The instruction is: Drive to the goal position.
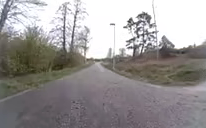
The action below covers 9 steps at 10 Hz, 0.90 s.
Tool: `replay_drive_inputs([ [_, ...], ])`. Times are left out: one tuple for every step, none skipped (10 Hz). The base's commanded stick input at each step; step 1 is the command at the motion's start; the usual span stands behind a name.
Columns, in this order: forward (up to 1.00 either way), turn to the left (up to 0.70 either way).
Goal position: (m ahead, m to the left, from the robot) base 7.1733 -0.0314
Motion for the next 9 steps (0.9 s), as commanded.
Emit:
replay_drive_inputs([
  [0.70,0.00],
  [0.70,0.00],
  [0.70,0.00],
  [0.70,0.00],
  [0.70,0.00],
  [0.70,0.00],
  [0.70,0.00],
  [0.70,0.00],
  [0.70,0.00],
])
